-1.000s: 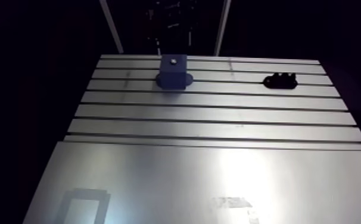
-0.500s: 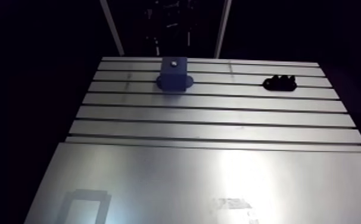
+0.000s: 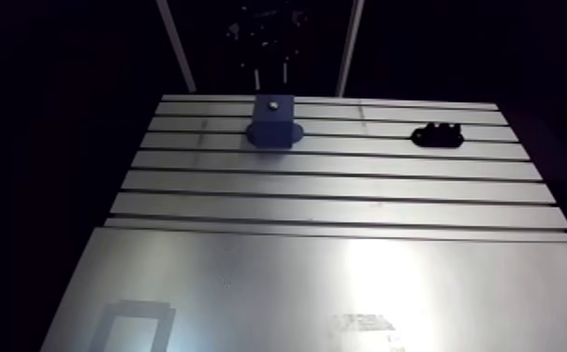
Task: Pick up the M10 bolt and insert it into the hex recess until seated.
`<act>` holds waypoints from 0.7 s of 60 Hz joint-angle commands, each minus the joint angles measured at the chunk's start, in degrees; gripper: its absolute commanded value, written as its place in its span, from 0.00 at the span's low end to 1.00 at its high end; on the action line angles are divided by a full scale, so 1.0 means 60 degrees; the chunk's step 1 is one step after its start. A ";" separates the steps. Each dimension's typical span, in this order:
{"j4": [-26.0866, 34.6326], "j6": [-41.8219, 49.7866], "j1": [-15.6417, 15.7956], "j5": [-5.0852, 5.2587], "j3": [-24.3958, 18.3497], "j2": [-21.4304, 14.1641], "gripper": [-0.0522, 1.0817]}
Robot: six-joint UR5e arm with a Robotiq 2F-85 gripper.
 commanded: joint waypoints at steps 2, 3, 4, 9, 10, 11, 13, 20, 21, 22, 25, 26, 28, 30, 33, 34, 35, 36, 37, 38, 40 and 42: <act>-0.0130 0.0096 -0.0003 0.0093 0.0129 -0.0032 0.55; -0.0130 0.0096 -0.0003 0.0093 0.0129 -0.0032 0.55; -0.0130 0.0107 -0.0003 0.0093 0.0146 -0.0032 0.55; -0.0157 0.0268 -0.0044 0.0093 0.0204 -0.0032 0.59; -0.0157 0.0268 -0.0044 0.0093 0.0204 -0.0032 0.59; -0.0184 0.0369 -0.0059 0.0093 0.0219 -0.0032 0.59; -0.0200 0.0447 -0.0061 0.0093 0.0222 -0.0032 0.59; -0.0216 0.0599 -0.0076 0.0093 0.0276 -0.0032 0.59; -0.0217 0.0643 -0.0076 0.0093 0.0292 -0.0032 0.59; -0.0217 0.0643 -0.0076 0.0093 0.0292 -0.0032 0.59; -0.0257 0.0758 -0.0061 0.0093 0.0295 -0.0032 0.59; -0.0257 0.0758 -0.0061 0.0093 0.0295 -0.0032 0.59; -0.0262 0.0834 -0.0047 0.0093 0.0295 -0.0032 0.58; -0.0262 0.0903 -0.0034 0.0093 0.0295 -0.0032 0.56; -0.0262 0.0988 -0.0020 0.0093 0.0308 -0.0032 0.56; -0.0262 0.1050 -0.0018 0.0081 0.0309 -0.0020 0.56; -0.0262 0.1050 -0.0018 0.0081 0.0309 -0.0020 0.56; -0.0274 0.1122 -0.0017 0.0079 0.0310 -0.0018 0.56; -0.0274 0.1122 -0.0017 0.0079 0.0310 -0.0018 0.56; -0.0276 0.1182 -0.0017 0.0079 0.0310 -0.0005 0.56; -0.0276 0.1254 -0.0017 0.0079 0.0322 -0.0003 0.56; -0.0276 0.1339 -0.0030 0.0079 0.0324 -0.0003 0.56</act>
